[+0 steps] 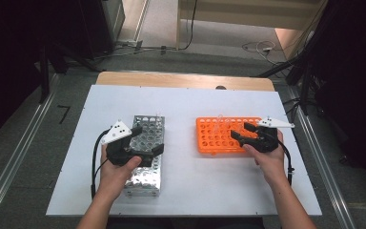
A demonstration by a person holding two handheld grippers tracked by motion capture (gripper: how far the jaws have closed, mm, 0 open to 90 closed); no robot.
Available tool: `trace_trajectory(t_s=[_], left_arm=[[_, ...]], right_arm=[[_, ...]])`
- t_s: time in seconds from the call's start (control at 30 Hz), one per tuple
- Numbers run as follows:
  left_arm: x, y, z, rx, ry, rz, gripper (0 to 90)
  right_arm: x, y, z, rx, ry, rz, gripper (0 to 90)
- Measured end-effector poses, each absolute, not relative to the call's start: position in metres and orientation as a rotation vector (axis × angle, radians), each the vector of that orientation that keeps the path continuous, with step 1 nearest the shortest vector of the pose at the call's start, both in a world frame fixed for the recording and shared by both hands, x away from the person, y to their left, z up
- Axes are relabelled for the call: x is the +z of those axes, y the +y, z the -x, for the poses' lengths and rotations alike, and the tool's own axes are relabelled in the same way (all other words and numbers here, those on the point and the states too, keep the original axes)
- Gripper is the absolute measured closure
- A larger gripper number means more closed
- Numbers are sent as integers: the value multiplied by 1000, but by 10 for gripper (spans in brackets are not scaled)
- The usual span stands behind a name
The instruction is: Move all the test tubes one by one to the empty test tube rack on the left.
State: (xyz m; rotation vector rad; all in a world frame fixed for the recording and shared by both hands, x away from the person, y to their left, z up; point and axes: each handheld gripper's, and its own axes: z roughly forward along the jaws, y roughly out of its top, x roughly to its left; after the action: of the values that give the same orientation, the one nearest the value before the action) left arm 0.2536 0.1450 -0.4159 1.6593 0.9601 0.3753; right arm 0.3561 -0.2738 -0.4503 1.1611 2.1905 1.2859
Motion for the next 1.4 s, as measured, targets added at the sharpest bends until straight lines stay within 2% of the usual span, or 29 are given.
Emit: trace_trajectory(t_s=[0.27,0.63,0.87,1.03,1.4], left_arm=[[-416,146,-254,376,964,-1654,0],[-416,145,-254,376,963,-1654,0],[-415,146,-254,377,965,-1651,0],[-415,146,-254,377,965,-1649,0],[-414,146,-254,380,959,-1654,0]], right_arm=[[-463,-273,-359,1242,2169,-1211,494],[-471,-269,-357,1182,2174,-1181,596],[-474,-267,-352,1166,2154,-1146,691],[-475,-267,-351,1168,2147,-1136,734],[-473,-268,-351,1188,2152,-1145,740]])
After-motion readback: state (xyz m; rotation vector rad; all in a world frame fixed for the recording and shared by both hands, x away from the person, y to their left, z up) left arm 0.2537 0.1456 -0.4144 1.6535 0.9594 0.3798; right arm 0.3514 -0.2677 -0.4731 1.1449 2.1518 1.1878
